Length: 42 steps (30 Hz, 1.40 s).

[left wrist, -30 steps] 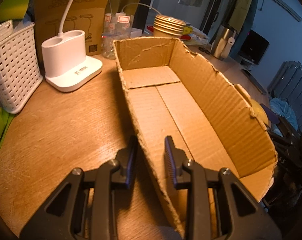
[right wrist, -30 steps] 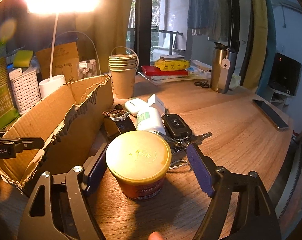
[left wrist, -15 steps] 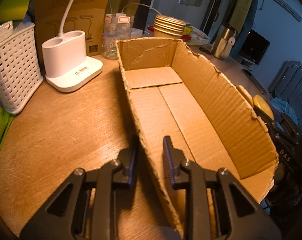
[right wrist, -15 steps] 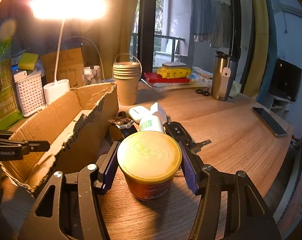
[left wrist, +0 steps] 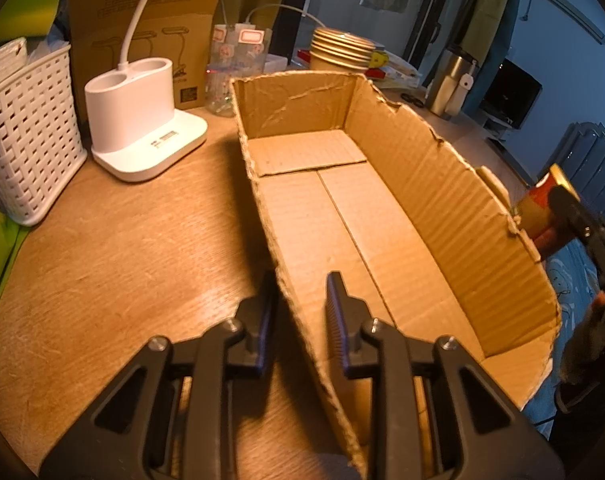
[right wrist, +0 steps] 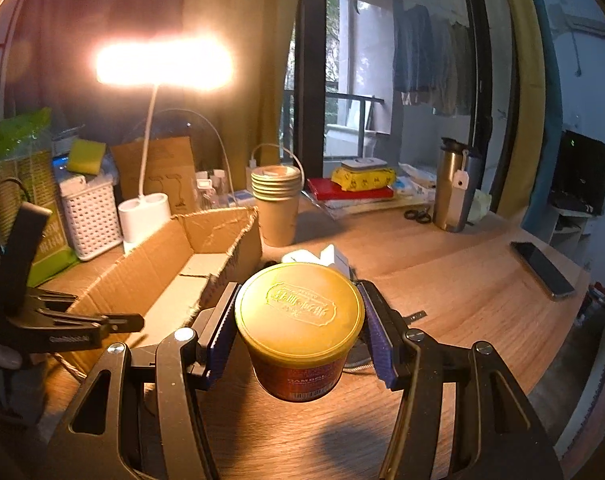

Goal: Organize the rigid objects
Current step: 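Carry the jar into the box with the right tool and release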

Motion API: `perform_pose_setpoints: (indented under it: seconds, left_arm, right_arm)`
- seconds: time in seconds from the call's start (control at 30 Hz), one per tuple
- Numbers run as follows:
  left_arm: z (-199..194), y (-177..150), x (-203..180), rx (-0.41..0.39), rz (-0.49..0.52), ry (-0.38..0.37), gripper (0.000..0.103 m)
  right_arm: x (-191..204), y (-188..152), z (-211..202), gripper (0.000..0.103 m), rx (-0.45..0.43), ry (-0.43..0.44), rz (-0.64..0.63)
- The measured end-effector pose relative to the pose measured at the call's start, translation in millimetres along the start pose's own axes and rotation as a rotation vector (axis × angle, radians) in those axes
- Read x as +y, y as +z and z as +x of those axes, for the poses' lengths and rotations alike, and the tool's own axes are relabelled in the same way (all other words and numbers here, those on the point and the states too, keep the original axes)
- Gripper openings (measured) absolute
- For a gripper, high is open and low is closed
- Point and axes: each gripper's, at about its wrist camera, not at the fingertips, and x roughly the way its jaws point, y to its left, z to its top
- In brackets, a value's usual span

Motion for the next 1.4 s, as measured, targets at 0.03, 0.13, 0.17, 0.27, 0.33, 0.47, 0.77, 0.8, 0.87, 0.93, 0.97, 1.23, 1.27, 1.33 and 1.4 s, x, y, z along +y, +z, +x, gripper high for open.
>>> perform_pose_setpoints:
  seconds: [0.03,0.13,0.17,0.27,0.33,0.47,0.77,0.8,0.87,0.93,0.97,1.23,1.27,1.33,1.4]
  left_arm:
    - [0.1,-0.1,-0.1,0.0,-0.001,0.0,0.025]
    - [0.3,-0.1,0.0,0.0,-0.001,0.0,0.025]
    - [0.2,-0.2,0.0,0.0,-0.001,0.0,0.025]
    - [0.2,-0.3,-0.2,0.0,-0.001,0.0,0.025]
    - [0.2,-0.3,-0.2,0.0,-0.001,0.0,0.025]
    - [0.5,-0.1,0.5,-0.001,-0.001,0.001,0.025]
    - [0.3,-0.3,-0.2,-0.001,-0.001,0.001,0.025]
    - [0.4,-0.2,-0.1,-0.001,-0.001,0.001,0.025]
    - [0.7,0.1,0.1,-0.001,-0.002,0.002,0.025]
    - [0.6,-0.8,0.3,0.0,-0.003,0.004,0.026]
    - [1.0,-0.6,1.5,0.001,-0.008,0.004,0.026]
    - [0.5,-1.0,4.0,0.002,-0.021,0.011,0.027]
    - [0.3,-1.4,3.8,0.002,-0.022,0.01,0.027]
    - [0.5,-1.7,3.3,0.002,-0.022,0.01,0.027]
    - [0.7,-1.6,3.3,0.001,-0.022,0.008,0.027]
  right_arm:
    - [1.4,1.9,-1.7,0.061,-0.006,0.002,-0.002]
    - [5.2,6.4,-7.0,0.061,-0.023,0.012,-0.009]
    - [6.9,8.2,-8.3,0.061,-0.028,0.017,-0.011]
    - [13.1,13.9,-12.5,0.061,-0.043,0.039,-0.018]
    - [18.1,19.2,-15.7,0.061,-0.057,0.059,-0.023]
    - [30.8,30.8,-20.8,0.061,-0.084,0.11,-0.037]
    - [71.9,37.2,-14.6,0.061,-0.064,0.265,-0.09]
    - [76.1,35.4,-12.2,0.061,-0.053,0.278,-0.096]
    - [84.3,29.7,-4.3,0.061,-0.023,0.288,-0.11]
    - [89.4,24.6,3.5,0.061,0.007,0.295,-0.11]
    - [90.9,22.7,6.0,0.061,0.019,0.297,-0.111]
    - [88.5,10.2,34.5,0.061,0.124,0.312,-0.058]
    - [87.3,9.4,35.8,0.061,0.131,0.305,-0.055]
    - [84.6,7.8,37.9,0.061,0.146,0.306,-0.041]
    - [84.2,5.9,39.7,0.061,0.158,0.309,-0.039]
